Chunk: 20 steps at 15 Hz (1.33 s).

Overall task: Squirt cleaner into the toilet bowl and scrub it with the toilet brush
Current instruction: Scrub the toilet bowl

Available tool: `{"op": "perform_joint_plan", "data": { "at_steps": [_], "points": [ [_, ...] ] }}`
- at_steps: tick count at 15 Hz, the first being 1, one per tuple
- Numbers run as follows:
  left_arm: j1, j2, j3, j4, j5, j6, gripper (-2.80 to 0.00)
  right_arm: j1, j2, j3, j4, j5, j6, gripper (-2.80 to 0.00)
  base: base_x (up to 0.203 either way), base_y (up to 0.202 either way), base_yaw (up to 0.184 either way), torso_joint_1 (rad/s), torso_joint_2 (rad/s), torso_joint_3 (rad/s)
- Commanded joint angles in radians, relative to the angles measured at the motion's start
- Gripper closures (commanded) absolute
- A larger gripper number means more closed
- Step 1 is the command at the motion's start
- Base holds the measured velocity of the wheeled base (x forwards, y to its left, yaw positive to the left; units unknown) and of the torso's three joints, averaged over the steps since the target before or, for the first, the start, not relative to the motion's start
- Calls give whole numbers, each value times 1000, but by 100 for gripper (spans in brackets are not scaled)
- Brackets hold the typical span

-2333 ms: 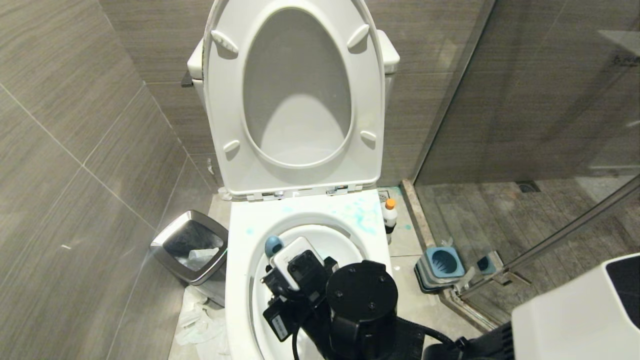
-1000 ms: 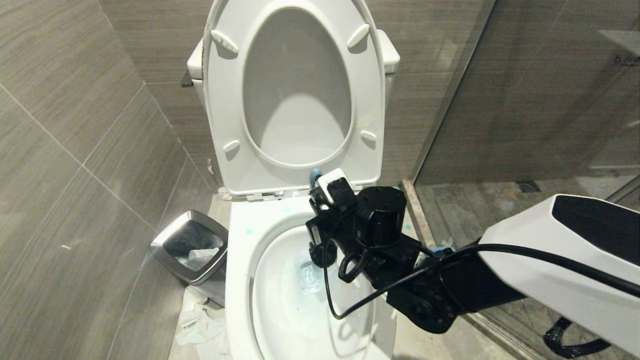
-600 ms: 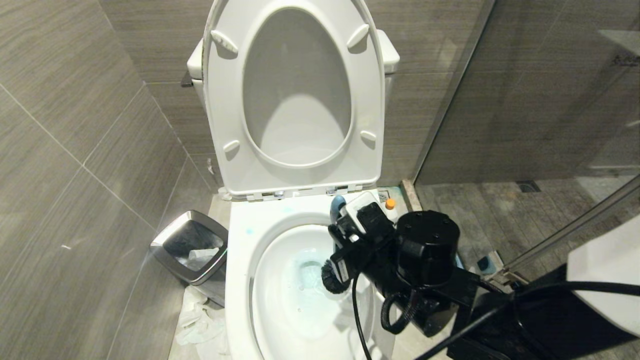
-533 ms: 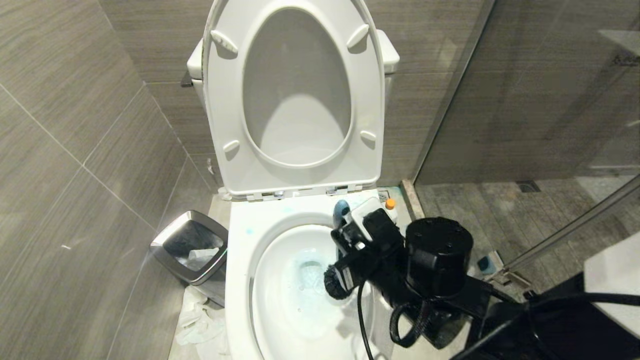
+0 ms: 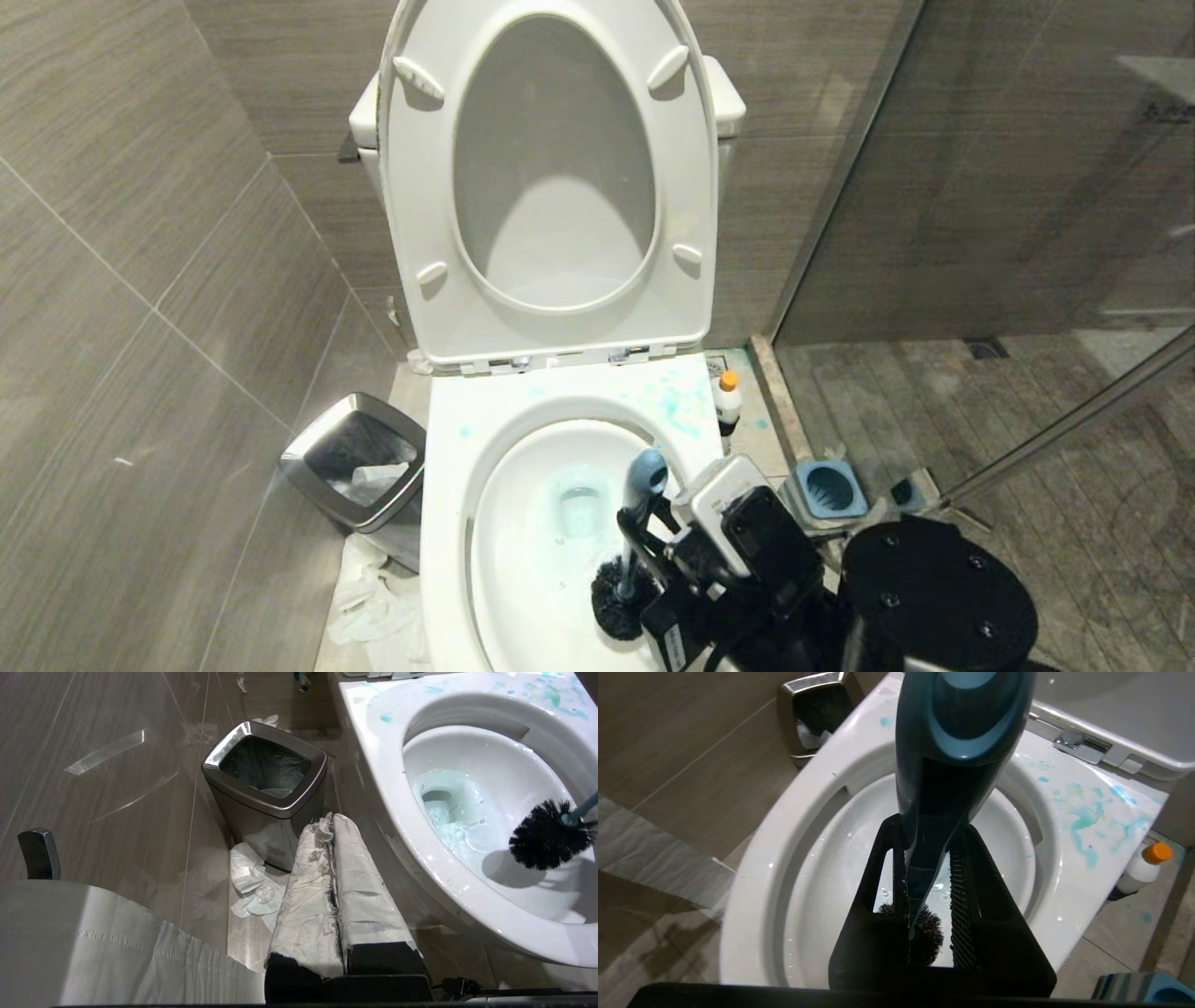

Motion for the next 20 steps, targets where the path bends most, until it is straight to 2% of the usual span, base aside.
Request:
{"op": "perform_joint_plan", "data": {
  "at_steps": [1, 7, 13, 15, 20],
  "points": [
    [0, 1, 0, 0, 0, 0, 0, 44, -7, 9, -7, -5, 6, 0, 0, 0, 0, 0, 0, 0],
    [0, 1, 0, 0, 0, 0, 0, 105, 46, -38, -5, -5, 26, 0, 0, 0, 0, 0, 0, 0],
    [0, 1, 0, 0, 0, 0, 0, 102, 206, -278, 11, -2, 37, 0, 0, 0, 0, 0, 0, 0],
    [0, 1, 0, 0, 0, 0, 0, 70, 274, -371, 31, 0, 37, 0, 0, 0, 0, 0, 0, 0],
    [0, 1, 0, 0, 0, 0, 0, -86, 367, -574, 100, 7, 16, 0, 0, 0, 0, 0, 0, 0]
  ]
}}
